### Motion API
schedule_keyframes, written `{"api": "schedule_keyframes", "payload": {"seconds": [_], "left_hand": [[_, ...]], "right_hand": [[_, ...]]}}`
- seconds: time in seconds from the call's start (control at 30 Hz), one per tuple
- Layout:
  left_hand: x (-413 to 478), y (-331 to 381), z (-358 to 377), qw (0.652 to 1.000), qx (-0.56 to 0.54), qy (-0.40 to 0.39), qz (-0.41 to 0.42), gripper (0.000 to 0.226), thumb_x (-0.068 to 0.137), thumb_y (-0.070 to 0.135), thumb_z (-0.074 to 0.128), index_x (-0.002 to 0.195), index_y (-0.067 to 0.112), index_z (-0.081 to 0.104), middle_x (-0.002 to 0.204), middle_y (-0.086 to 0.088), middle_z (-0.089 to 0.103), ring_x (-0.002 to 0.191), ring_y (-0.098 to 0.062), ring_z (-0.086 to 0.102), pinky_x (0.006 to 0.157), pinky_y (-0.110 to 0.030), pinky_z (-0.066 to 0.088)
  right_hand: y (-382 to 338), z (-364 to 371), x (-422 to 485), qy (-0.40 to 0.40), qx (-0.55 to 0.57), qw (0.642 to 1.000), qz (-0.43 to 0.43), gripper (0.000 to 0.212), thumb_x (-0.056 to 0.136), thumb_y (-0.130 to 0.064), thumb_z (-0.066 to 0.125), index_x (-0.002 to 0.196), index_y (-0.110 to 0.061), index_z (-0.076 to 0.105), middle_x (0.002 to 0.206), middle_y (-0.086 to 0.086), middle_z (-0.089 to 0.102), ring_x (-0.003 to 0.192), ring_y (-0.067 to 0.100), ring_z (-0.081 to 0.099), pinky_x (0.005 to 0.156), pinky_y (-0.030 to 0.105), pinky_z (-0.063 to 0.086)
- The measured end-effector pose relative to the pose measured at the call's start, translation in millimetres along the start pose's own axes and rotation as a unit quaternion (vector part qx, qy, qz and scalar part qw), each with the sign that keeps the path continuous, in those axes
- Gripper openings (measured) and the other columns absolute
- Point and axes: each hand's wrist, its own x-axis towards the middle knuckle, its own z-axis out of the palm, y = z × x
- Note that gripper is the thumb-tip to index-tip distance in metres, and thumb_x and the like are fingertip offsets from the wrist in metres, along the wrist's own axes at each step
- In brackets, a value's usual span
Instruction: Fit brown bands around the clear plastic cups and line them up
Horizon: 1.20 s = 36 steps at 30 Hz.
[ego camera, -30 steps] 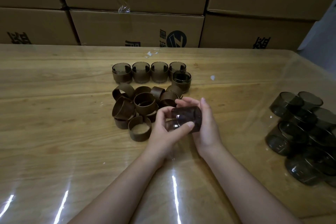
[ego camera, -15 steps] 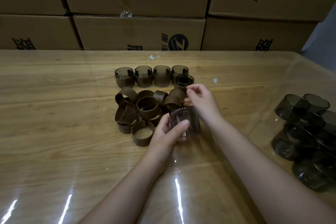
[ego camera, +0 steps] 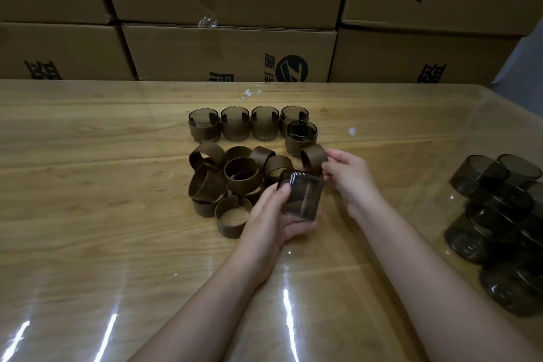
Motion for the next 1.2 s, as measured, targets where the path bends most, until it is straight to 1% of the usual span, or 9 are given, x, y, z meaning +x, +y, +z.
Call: {"api": "schedule_keyframes", "payload": {"seconds": [0.17,0.3,0.4,0.47,0.63,0.77,0.93,1.1,1.2], "left_hand": [[0,1,-1,0.999,-0.033,-0.012,-0.002,0.045,0.083,0.045,0.054,0.122,0.022,0.058,0.119,-0.005,0.068,0.1,-0.038,0.068,0.072,-0.037,0.06],[0,1,-5,0.998,-0.056,-0.028,-0.022,0.049,0.085,0.034,0.057,0.131,0.018,0.051,0.126,-0.012,0.062,0.101,-0.041,0.066,0.067,-0.035,0.059],[0,1,-5,0.998,-0.055,-0.028,-0.03,0.053,0.084,0.04,0.055,0.133,0.02,0.048,0.117,-0.018,0.066,0.102,-0.04,0.066,0.065,-0.034,0.059],[0,0,-3,1.0,-0.011,-0.018,-0.018,0.053,0.086,0.048,0.057,0.133,0.026,0.047,0.123,-0.018,0.061,0.102,-0.037,0.065,0.064,-0.034,0.057],[1,-7,0,0.992,0.121,-0.032,0.013,0.044,0.08,0.051,0.043,0.122,0.04,0.053,0.132,-0.002,0.049,0.108,-0.026,0.058,0.064,-0.033,0.055],[0,-7,2,0.991,0.127,-0.03,-0.005,0.057,0.082,0.056,0.039,0.124,0.023,0.058,0.128,-0.017,0.056,0.108,-0.031,0.061,0.067,-0.04,0.057],[-2,-4,0,0.99,0.136,-0.044,-0.011,0.073,0.068,0.069,0.051,0.124,0.023,0.057,0.125,-0.013,0.06,0.112,-0.03,0.062,0.076,-0.045,0.058],[-2,-5,-1,0.993,0.115,-0.037,-0.001,0.064,0.067,0.062,0.058,0.12,0.026,0.058,0.12,-0.01,0.063,0.108,-0.026,0.065,0.073,-0.043,0.057],[-2,-5,-2,0.997,0.069,-0.029,0.008,0.075,0.07,0.061,0.058,0.129,0.015,0.053,0.125,-0.017,0.061,0.111,-0.031,0.063,0.068,-0.041,0.056]], "right_hand": [[14,-26,-39,0.025,-0.043,0.999,-0.002,0.027,0.089,-0.003,0.059,0.102,-0.025,0.067,0.103,0.001,0.067,0.087,0.014,0.06,0.074,0.026,0.046],[14,-29,-57,0.068,-0.062,0.984,-0.155,0.029,0.085,0.006,0.062,0.076,-0.022,0.064,0.105,-0.009,0.052,0.082,-0.014,0.053,0.071,0.007,0.042],[12,-26,-61,0.05,-0.098,0.97,-0.218,0.038,0.086,0.012,0.057,0.072,-0.024,0.058,0.102,-0.006,0.046,0.079,-0.015,0.049,0.069,0.003,0.039],[11,-26,-65,0.04,-0.138,0.946,-0.29,0.041,0.085,0.015,0.052,0.072,-0.024,0.055,0.098,-0.006,0.045,0.082,-0.01,0.048,0.071,0.005,0.039],[3,-35,-73,0.044,-0.251,0.84,-0.48,0.018,0.08,-0.001,0.045,0.072,-0.005,0.059,0.097,0.004,0.044,0.087,0.007,0.046,0.072,0.012,0.039],[-5,-34,-80,0.026,-0.294,0.799,-0.524,0.023,0.08,0.002,0.043,0.069,-0.001,0.062,0.094,0.009,0.045,0.08,0.015,0.045,0.062,0.026,0.041],[-6,-33,-82,0.019,-0.341,0.755,-0.56,0.03,0.09,0.002,0.046,0.066,0.001,0.064,0.09,0.02,0.054,0.076,0.022,0.049,0.051,0.04,0.047],[0,-32,-78,0.007,-0.324,0.748,-0.579,0.028,0.09,0.002,0.044,0.073,0.0,0.067,0.097,0.016,0.053,0.077,0.022,0.051,0.055,0.036,0.049],[3,-25,-81,-0.013,-0.242,0.798,-0.552,0.032,0.087,0.003,0.043,0.103,-0.007,0.069,0.107,0.011,0.051,0.084,0.018,0.052,0.07,0.021,0.048]]}}
